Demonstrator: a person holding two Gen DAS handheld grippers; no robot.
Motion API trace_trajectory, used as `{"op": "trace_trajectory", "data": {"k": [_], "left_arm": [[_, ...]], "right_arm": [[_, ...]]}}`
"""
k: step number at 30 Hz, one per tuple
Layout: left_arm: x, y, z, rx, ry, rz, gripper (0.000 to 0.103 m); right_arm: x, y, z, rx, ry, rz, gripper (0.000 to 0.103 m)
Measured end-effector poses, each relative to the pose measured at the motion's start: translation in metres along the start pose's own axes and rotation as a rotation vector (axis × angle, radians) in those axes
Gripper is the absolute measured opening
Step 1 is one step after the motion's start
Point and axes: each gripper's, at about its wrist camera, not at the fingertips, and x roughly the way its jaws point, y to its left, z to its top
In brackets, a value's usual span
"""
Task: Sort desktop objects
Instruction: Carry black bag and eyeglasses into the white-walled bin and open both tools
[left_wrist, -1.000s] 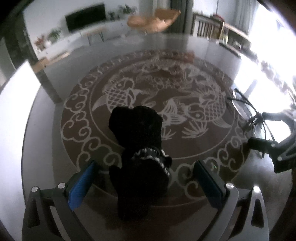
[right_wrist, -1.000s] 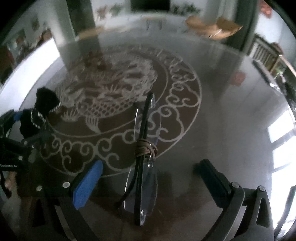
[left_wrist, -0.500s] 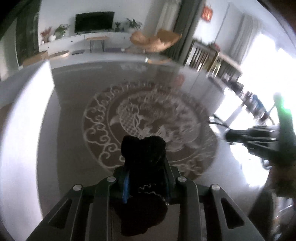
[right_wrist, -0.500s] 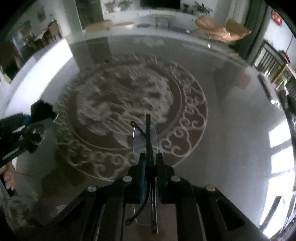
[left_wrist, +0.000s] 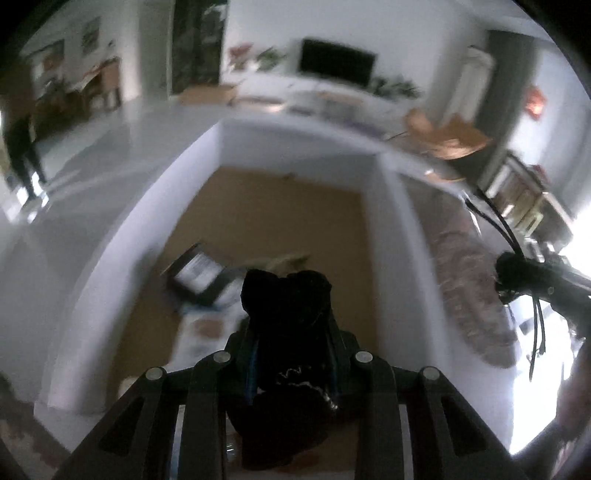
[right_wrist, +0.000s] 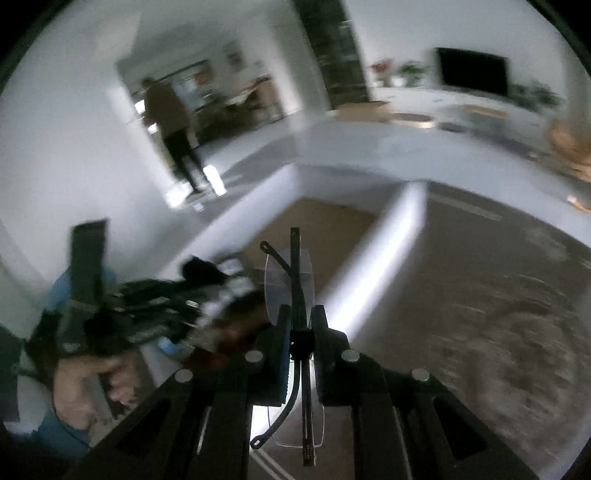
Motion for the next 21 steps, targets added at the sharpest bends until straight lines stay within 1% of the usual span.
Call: {"op": "trace_trajectory", "data": {"k": [2, 4, 5, 6, 7, 8, 9, 11, 12, 14, 16, 17, 18, 20, 21], "left_arm": [[0.007, 0.017, -0.009, -0.026, 0.036, 0.036, 0.031], [0.013, 0.019, -0.016, -0.039, 0.069, 0.076, 0.037], [0.014, 0.02, -0.022, -0.036, 0.081, 0.093, 0.047], [0.015, 0.013, -0.029, -0.029, 0.079, 0.11, 0.062], [0.014, 0.002, -0.035, -0.022, 0.067, 0.123, 0.069], [0.01, -0.002, -0.038, -0.016, 0.045, 0.137, 0.08], [0.005, -0.006, -0.04, -0.013, 0.014, 0.152, 0.084], [-0.002, -0.006, -0.041, -0.026, -0.039, 0.177, 0.088], [-0.007, -0.005, -0.04, -0.05, -0.068, 0.183, 0.089], [-0.023, -0.002, -0.035, -0.123, -0.13, 0.182, 0.089], [-0.034, -0.001, -0.033, -0.173, -0.186, 0.187, 0.089], [-0.035, -0.002, -0.031, -0.179, -0.196, 0.194, 0.1], [-0.037, -0.005, -0.029, -0.178, -0.193, 0.218, 0.103], [-0.04, -0.01, -0.029, -0.171, -0.214, 0.273, 0.103], [-0.043, -0.015, -0.032, -0.17, -0.243, 0.315, 0.103]], "right_arm": [[0.036, 0.018, 0.005, -0.024, 0.036, 0.022, 0.012], [0.072, 0.028, 0.007, -0.046, 0.077, 0.028, 0.014], [0.082, 0.029, 0.005, -0.045, 0.102, 0.035, 0.019], [0.098, 0.029, 0.003, -0.04, 0.147, 0.032, 0.034], [0.106, 0.028, 0.002, -0.037, 0.174, 0.024, 0.044], [0.111, 0.024, 0.0, -0.038, 0.186, 0.018, 0.061], [0.111, 0.022, -0.001, -0.041, 0.178, 0.018, 0.067], [0.096, 0.017, 0.0, -0.045, 0.139, 0.022, 0.07], [0.089, 0.015, 0.001, -0.044, 0.127, 0.014, 0.074], [0.07, 0.013, 0.002, -0.049, 0.091, -0.017, 0.08], [0.051, 0.013, 0.005, -0.065, 0.048, -0.046, 0.085], [0.039, 0.012, 0.007, -0.079, 0.02, -0.073, 0.091], [0.037, 0.014, 0.011, -0.091, 0.004, -0.095, 0.097], [0.03, 0.011, 0.007, -0.116, -0.02, -0.153, 0.099], [0.025, 0.011, 0.006, -0.123, -0.017, -0.169, 0.099]]}}
